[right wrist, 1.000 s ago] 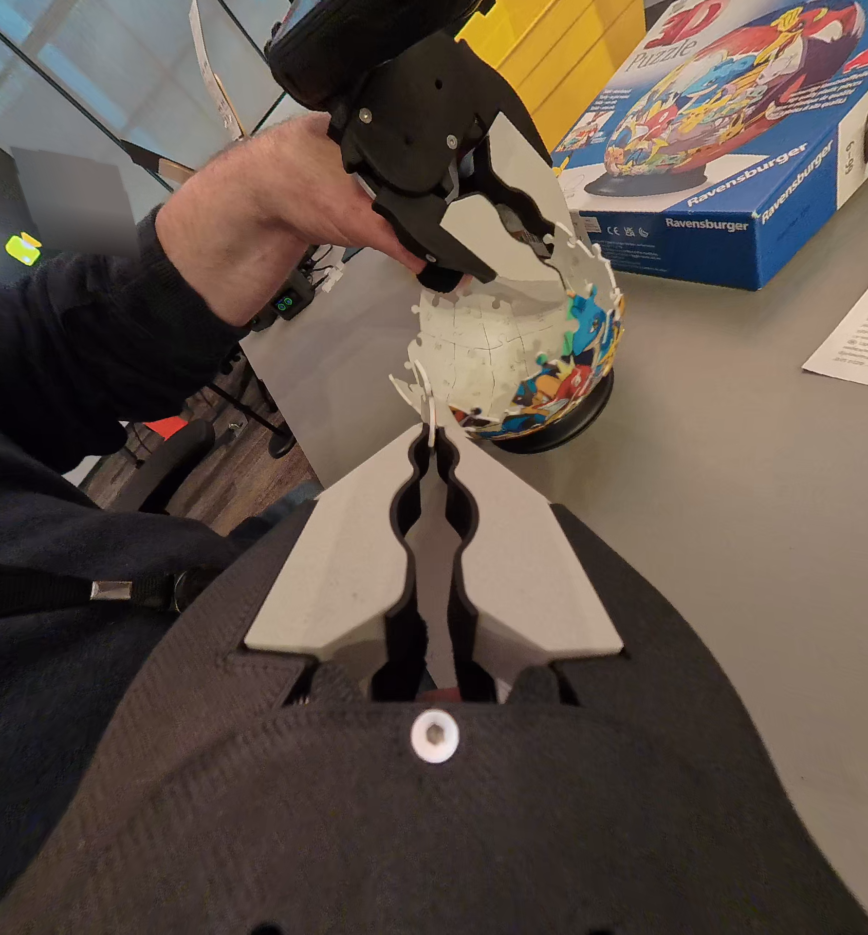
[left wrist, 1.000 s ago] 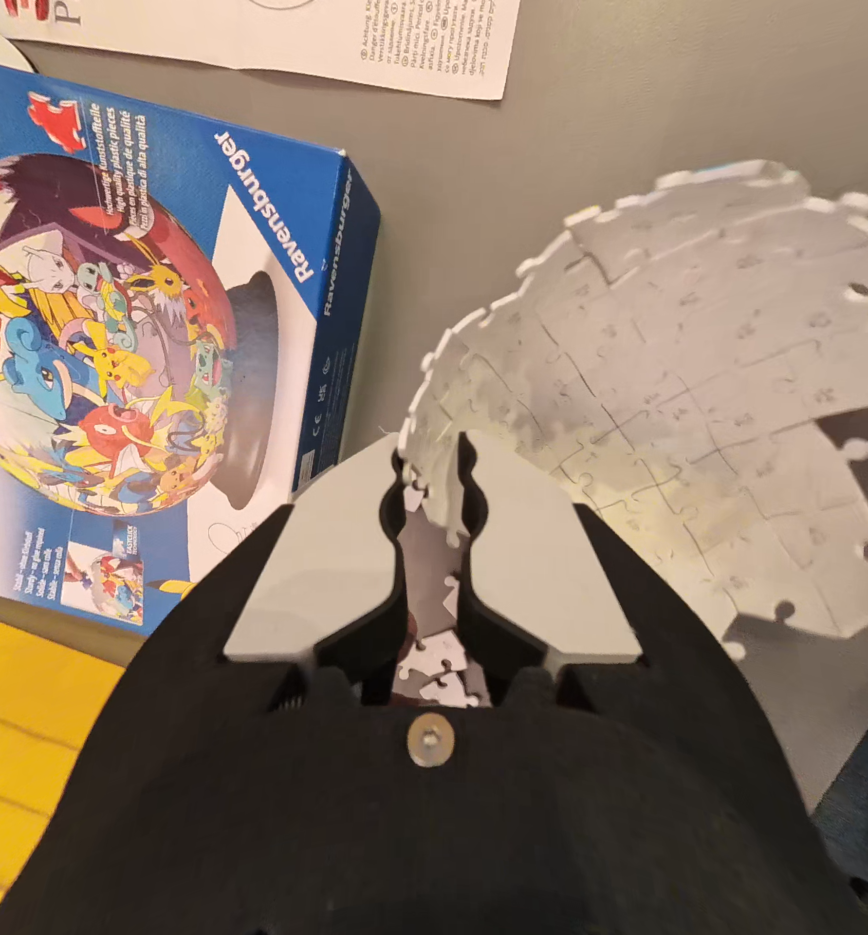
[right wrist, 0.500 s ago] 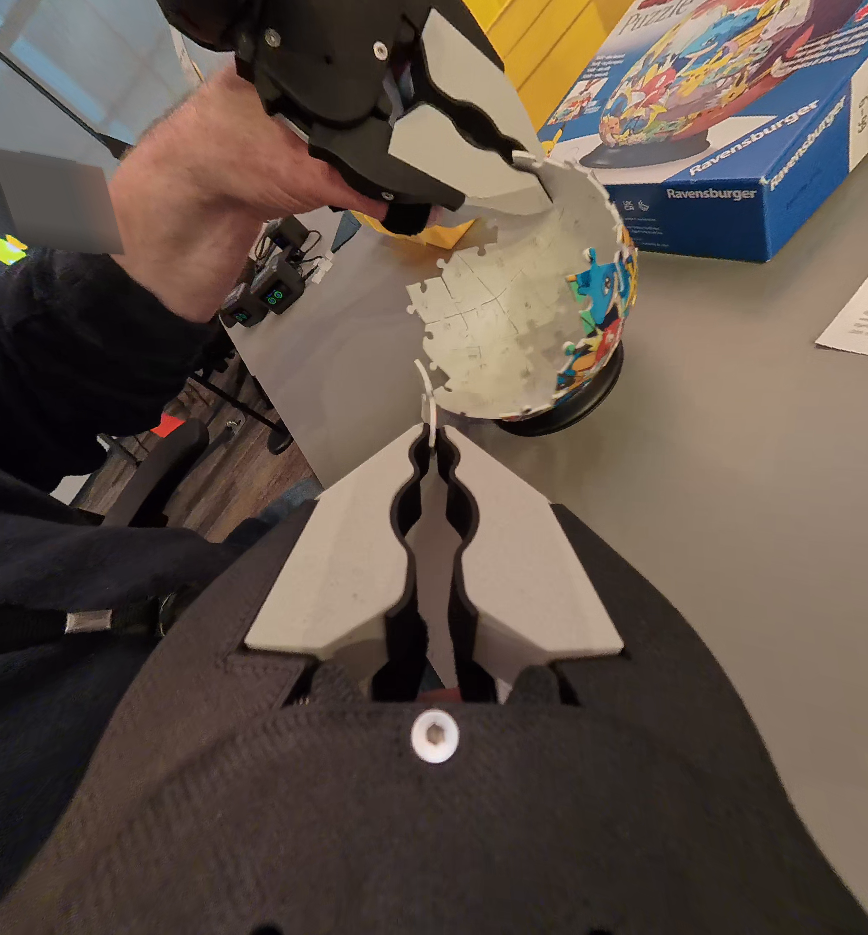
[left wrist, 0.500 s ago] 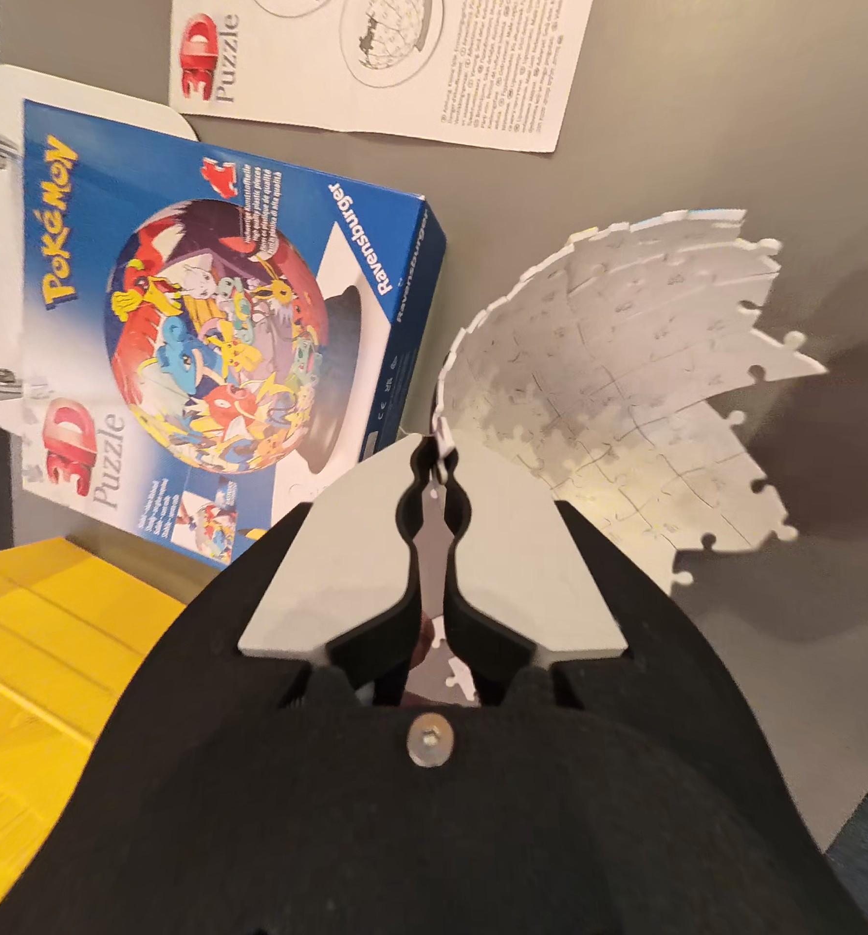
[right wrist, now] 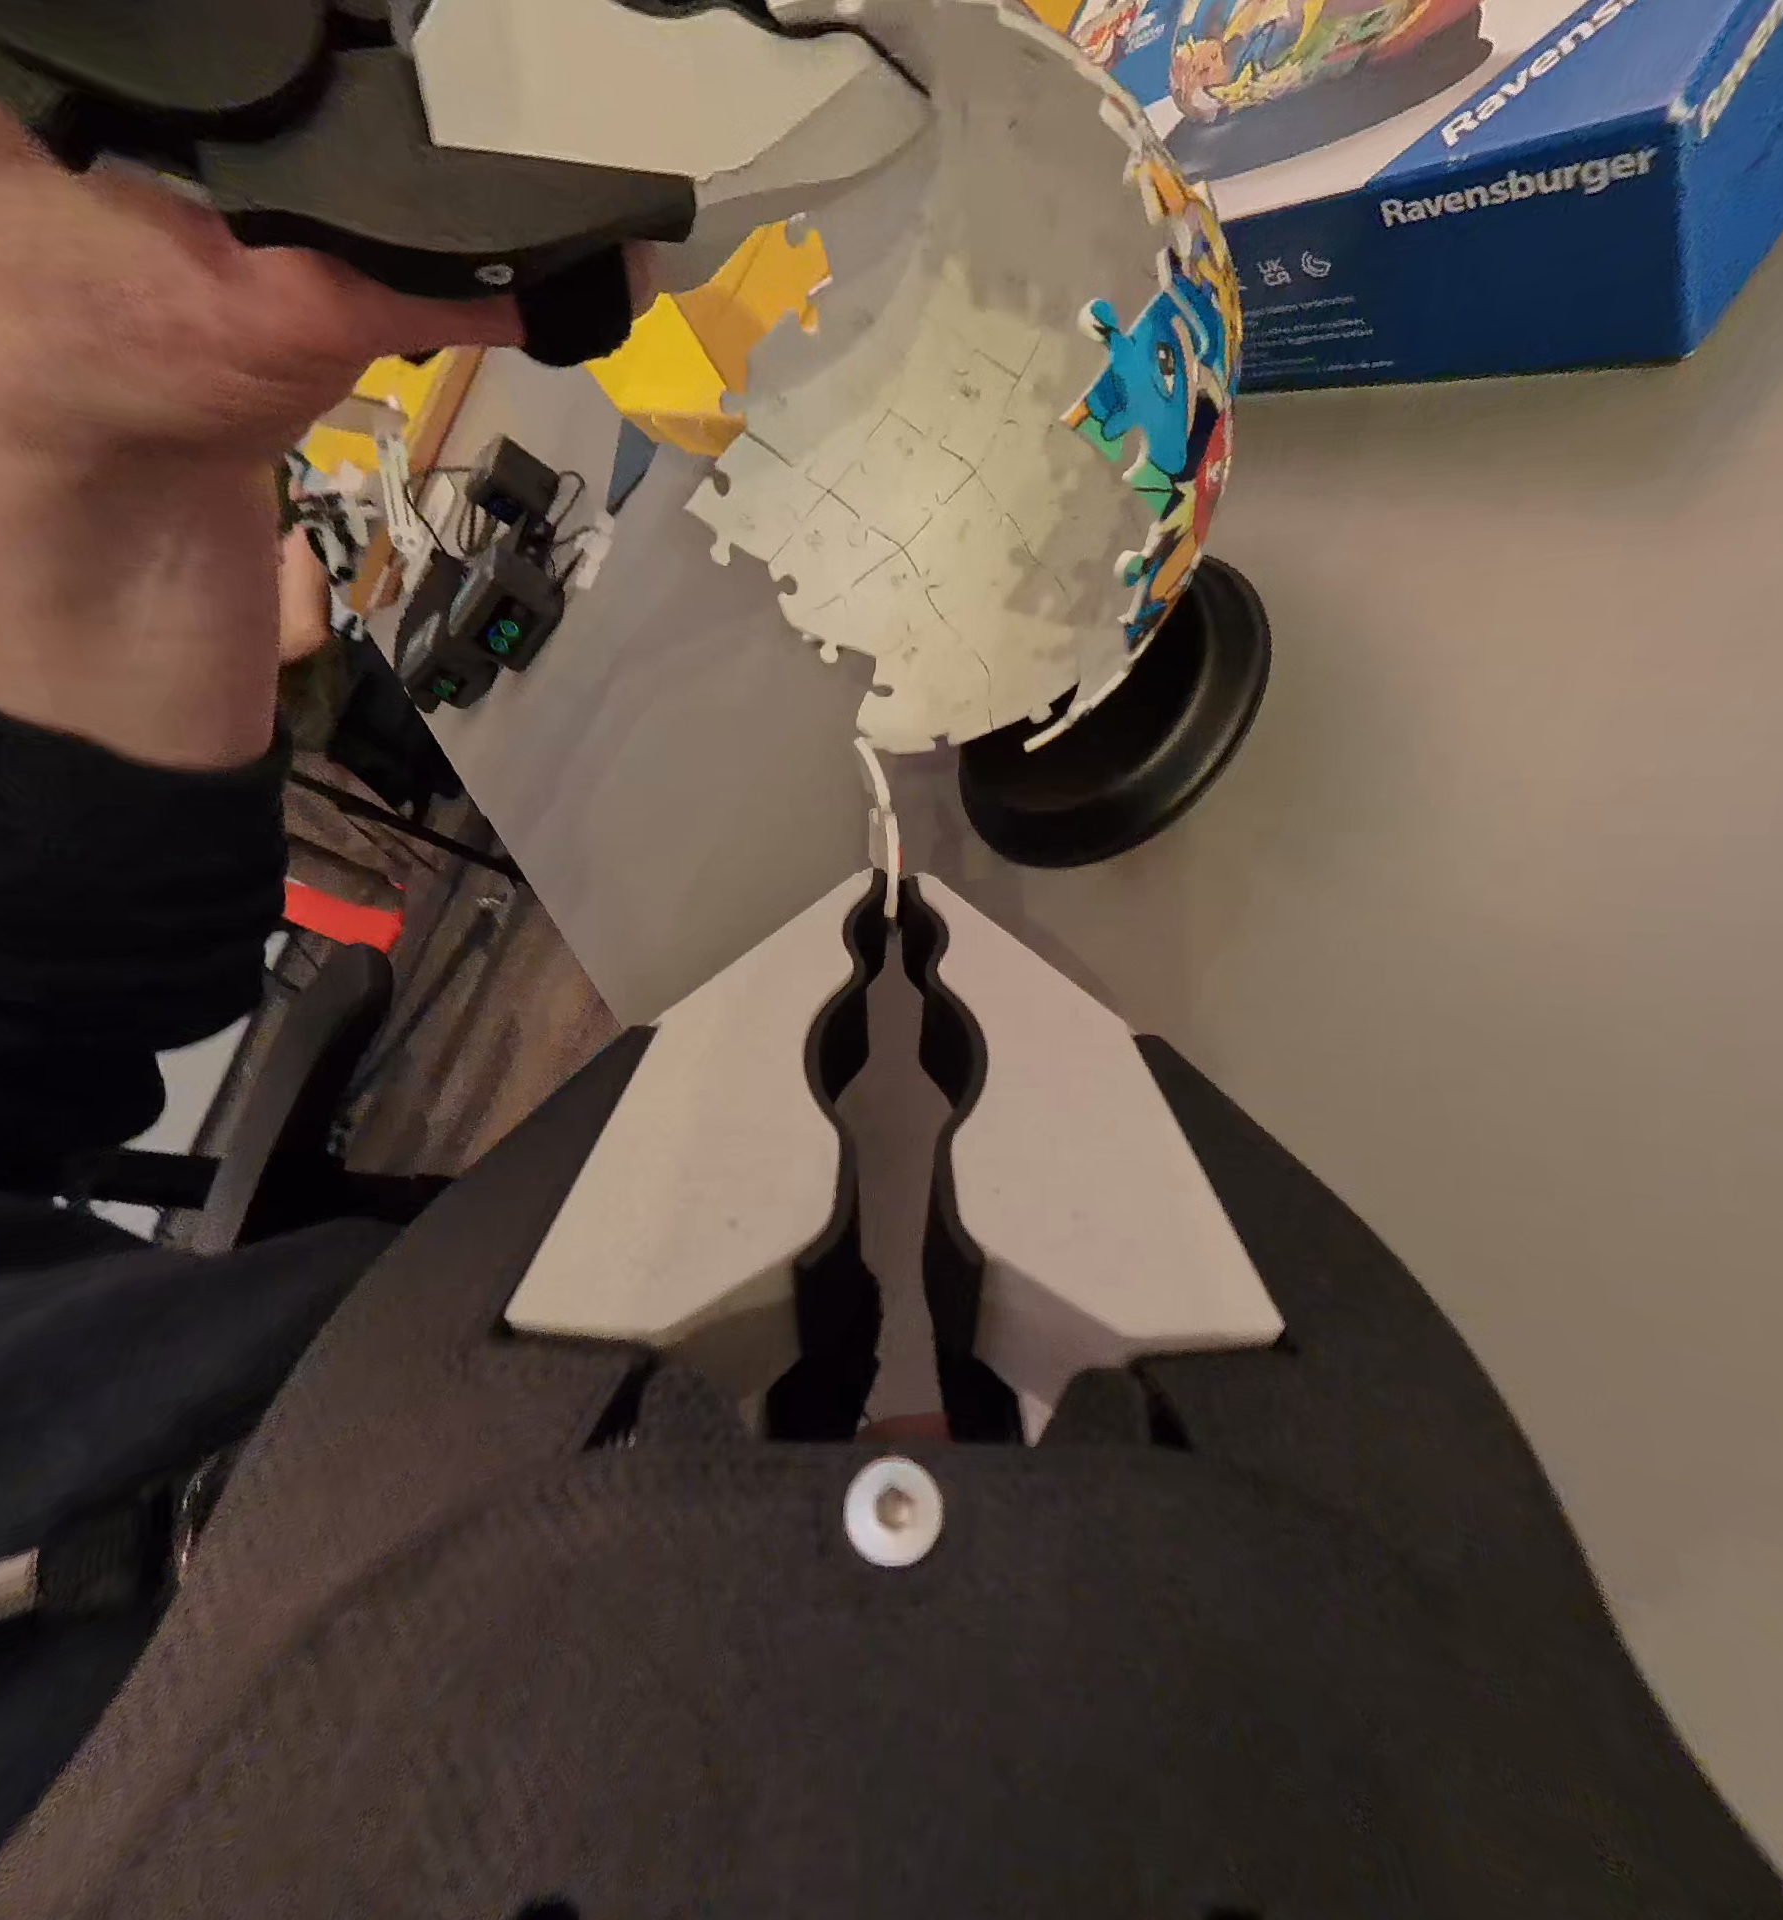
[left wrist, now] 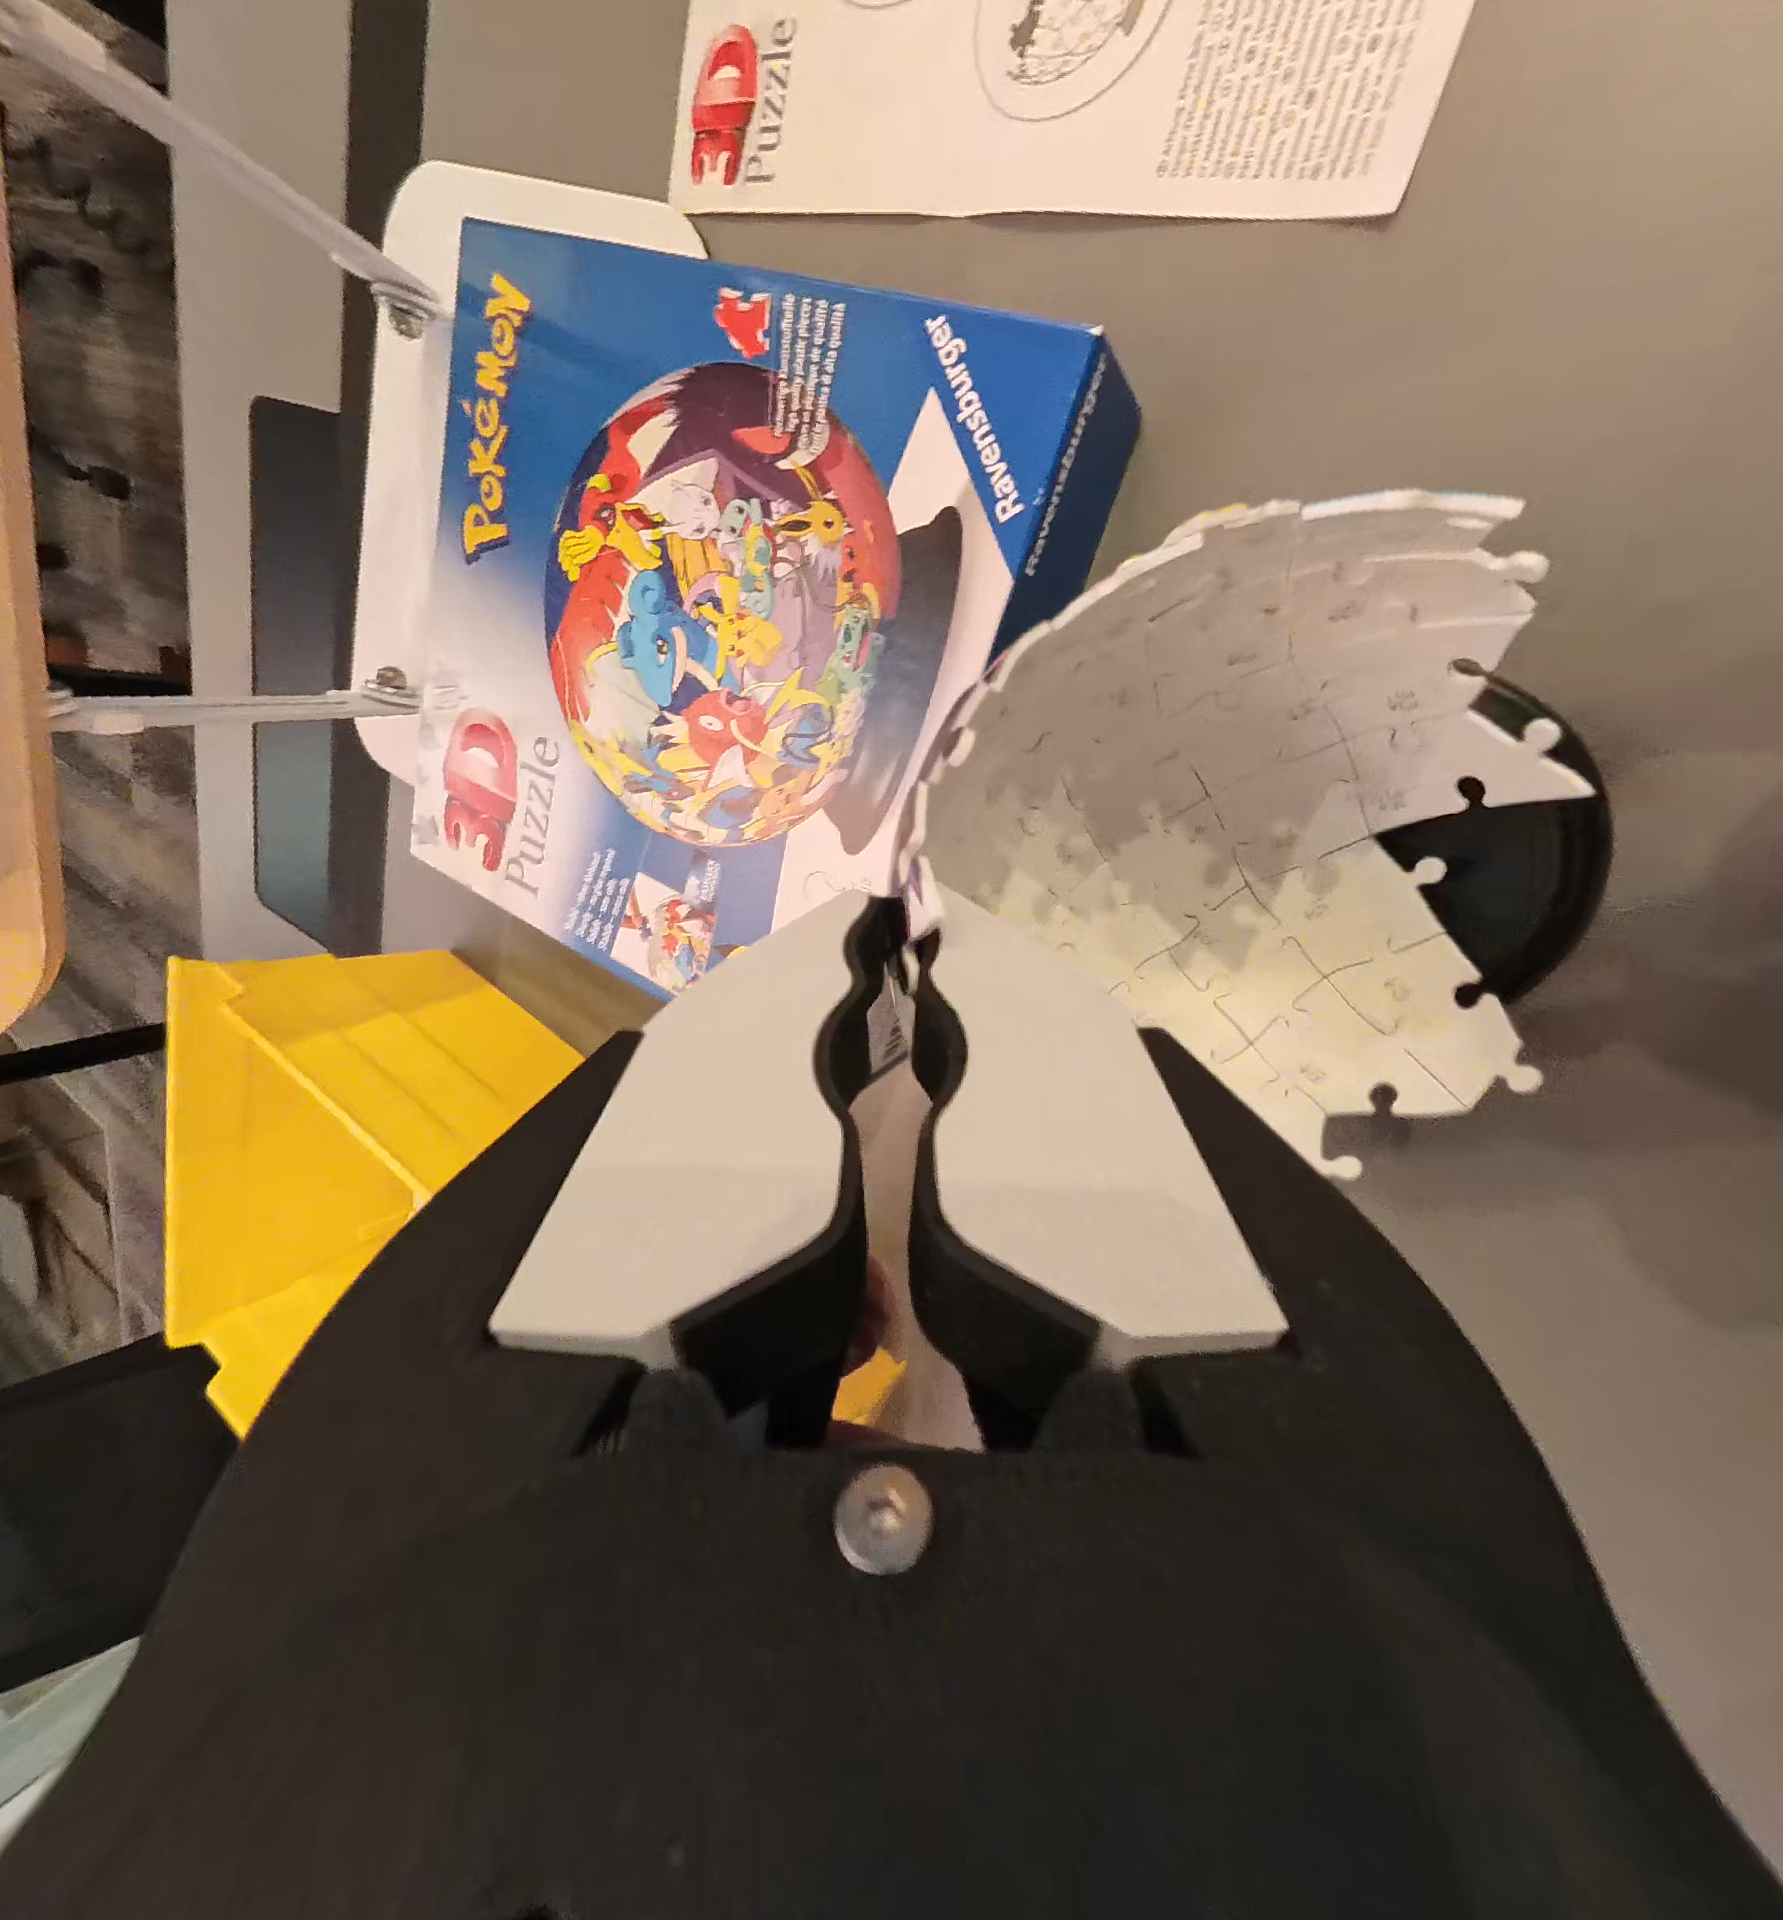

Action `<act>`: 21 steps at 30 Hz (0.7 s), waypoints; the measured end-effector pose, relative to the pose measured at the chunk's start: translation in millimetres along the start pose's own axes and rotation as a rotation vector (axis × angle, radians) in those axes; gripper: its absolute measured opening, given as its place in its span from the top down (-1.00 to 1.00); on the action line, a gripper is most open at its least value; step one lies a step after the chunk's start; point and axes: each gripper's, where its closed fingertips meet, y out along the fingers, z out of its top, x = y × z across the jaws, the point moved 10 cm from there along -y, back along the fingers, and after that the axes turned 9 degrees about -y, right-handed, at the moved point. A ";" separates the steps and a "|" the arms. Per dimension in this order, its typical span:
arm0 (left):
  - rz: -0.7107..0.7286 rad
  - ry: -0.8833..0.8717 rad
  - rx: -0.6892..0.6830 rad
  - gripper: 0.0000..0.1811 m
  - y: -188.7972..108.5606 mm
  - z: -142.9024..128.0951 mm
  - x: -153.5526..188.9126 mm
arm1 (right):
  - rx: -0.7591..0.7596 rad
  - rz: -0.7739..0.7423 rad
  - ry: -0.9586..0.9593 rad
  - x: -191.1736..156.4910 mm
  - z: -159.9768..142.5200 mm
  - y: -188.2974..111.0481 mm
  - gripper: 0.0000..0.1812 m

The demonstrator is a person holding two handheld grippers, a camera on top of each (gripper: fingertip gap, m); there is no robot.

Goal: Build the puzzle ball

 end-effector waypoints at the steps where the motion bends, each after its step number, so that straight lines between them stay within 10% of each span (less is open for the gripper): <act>1: 0.007 -0.007 0.004 0.99 -1.0 0.2 -0.2 | 0.009 0.000 0.021 0.8 0.8 4.8 0.99; 21: 0.175 0.002 0.028 0.98 -6.9 -3.0 14.2 | 0.000 -0.239 0.123 14.5 6.7 61.6 0.99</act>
